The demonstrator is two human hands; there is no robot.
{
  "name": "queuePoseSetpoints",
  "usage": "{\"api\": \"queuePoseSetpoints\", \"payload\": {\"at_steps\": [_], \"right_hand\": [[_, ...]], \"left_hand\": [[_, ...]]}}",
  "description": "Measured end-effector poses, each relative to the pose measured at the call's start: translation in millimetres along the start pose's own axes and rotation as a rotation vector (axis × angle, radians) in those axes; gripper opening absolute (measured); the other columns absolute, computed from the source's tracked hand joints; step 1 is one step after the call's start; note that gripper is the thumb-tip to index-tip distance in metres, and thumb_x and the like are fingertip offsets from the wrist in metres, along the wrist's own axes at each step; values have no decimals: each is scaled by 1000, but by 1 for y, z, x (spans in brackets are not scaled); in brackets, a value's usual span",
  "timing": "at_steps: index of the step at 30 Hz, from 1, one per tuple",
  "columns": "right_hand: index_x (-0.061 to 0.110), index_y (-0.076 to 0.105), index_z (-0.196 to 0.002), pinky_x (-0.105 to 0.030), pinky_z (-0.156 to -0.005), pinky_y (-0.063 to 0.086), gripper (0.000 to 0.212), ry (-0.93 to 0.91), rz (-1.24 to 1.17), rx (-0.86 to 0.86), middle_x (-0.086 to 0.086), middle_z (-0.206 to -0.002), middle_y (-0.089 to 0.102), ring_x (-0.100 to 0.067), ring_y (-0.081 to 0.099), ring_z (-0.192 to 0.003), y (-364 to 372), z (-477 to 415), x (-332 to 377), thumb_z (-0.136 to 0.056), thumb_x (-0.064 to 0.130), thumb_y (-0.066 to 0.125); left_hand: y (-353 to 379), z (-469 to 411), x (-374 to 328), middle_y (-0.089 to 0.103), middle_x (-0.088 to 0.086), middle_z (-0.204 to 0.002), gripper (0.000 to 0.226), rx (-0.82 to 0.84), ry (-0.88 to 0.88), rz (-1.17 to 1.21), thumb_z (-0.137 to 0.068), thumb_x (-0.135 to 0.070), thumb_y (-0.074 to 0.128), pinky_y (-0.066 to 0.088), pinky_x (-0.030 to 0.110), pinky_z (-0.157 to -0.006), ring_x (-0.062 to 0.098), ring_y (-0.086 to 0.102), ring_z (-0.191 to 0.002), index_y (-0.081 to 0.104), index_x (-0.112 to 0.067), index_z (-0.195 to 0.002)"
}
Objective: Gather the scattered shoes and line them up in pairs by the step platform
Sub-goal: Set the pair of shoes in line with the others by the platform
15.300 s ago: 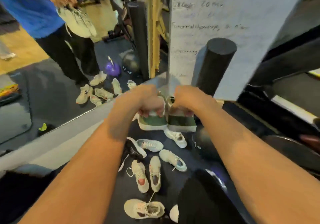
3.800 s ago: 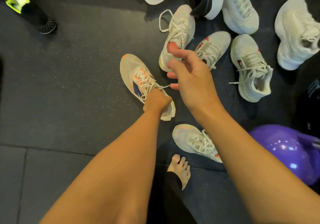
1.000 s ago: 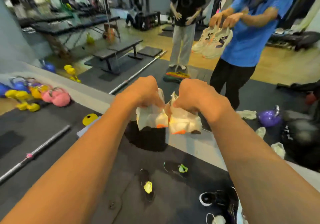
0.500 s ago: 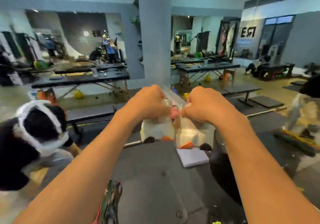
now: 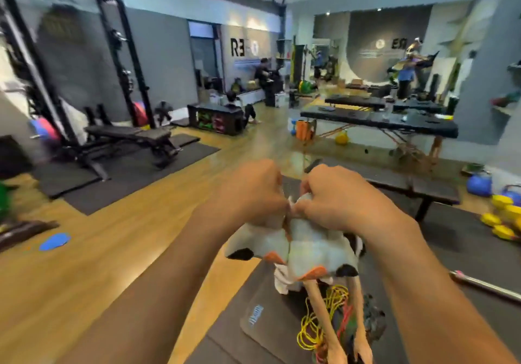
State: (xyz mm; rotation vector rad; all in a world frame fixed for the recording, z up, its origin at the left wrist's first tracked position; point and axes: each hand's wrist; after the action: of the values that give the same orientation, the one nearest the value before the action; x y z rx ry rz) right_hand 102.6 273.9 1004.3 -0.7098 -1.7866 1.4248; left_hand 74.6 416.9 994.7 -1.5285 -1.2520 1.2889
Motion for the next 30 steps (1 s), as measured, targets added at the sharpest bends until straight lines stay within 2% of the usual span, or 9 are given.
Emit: {"api": "queuePoseSetpoints", "payload": {"at_steps": [3, 7, 9, 11, 14, 17, 19, 24, 30], "right_hand": [[10, 66, -76, -33, -59, 46, 25, -167, 1, 38, -9, -73, 65, -28, 62, -75, 35, -67, 71, -81, 35, 63], [13, 63, -75, -31, -53, 38, 24, -346, -64, 46, -5, -74, 61, -25, 57, -75, 82, -145, 170, -83, 36, 62], [16, 63, -84, -32, -58, 42, 22, -412, -82, 56, -4, -81, 62, -25, 57, -80, 102, -180, 223, -83, 38, 62], [17, 62, -91, -35, -66, 48, 25, -478, -148, 52, -3, -85, 62, -25, 58, -82, 118, -209, 281, -83, 41, 63], [17, 62, -92, -33, -65, 43, 30, -575, -197, 42, -5, -89, 62, -28, 58, -86, 140, -236, 370, -83, 45, 62], [17, 64, -92, -33, -66, 43, 29, -692, -255, 52, -7, -94, 64, -30, 59, -90, 162, -253, 463, -84, 44, 59], [18, 65, -93, -33, -68, 43, 29, -770, -292, 52, -8, -96, 64, -31, 59, -91, 174, -258, 525, -83, 44, 60], [18, 65, -93, -32, -65, 41, 26, -909, -328, 52, -8, -92, 64, -28, 56, -83, 200, -252, 676, -84, 41, 59], [19, 62, -103, -34, -68, 39, 27, -1020, -258, 19, -7, -98, 61, -30, 55, -89, 227, -269, 838, -86, 40, 58]], "left_hand": [[-10, 15, 97, 54, 20, -70, 28, -69, -207, -18, -78, -29, 68, 31, 30, -49, 30, 51, -63, 59, -4, -69], [-38, 49, 215, 62, 16, -83, 34, -115, -462, -25, -83, -34, 66, 36, 32, -54, 30, 58, -78, 64, 0, -84], [-55, 73, 271, 62, 15, -88, 35, -145, -580, -34, -86, -35, 64, 34, 31, -55, 29, 57, -80, 63, 0, -89], [-73, 107, 326, 60, 14, -87, 32, -192, -688, -60, -87, -34, 62, 33, 32, -55, 29, 56, -81, 60, -2, -87], [-92, 172, 405, 61, 13, -87, 26, -248, -885, -38, -85, -28, 65, 39, 37, -64, 31, 57, -86, 59, -3, -84], [-102, 246, 477, 58, 1, -73, 16, -364, -1048, 40, -82, -22, 68, 41, 35, -62, 24, 54, -75, 58, -16, -71], [-111, 285, 521, 51, -5, -65, 28, -414, -1123, 18, -81, -22, 68, 34, 32, -57, 21, 50, -70, 48, -22, -62], [-164, 343, 626, 51, 4, -68, 29, -312, -1231, -201, -81, -22, 66, 37, 33, -58, 26, 53, -74, 46, -16, -60], [-235, 385, 749, 53, 0, -75, 19, -254, -1276, -344, -86, -29, 60, 37, 28, -54, 19, 54, -72, 50, -17, -75]]}}
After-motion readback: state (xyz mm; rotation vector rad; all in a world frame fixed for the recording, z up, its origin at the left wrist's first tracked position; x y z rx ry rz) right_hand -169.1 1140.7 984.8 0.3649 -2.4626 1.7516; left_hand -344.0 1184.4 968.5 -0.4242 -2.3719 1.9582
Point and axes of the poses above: each hand's wrist, its own z-axis away from the middle knuckle, its own y-axis out of the palm, x = y × z
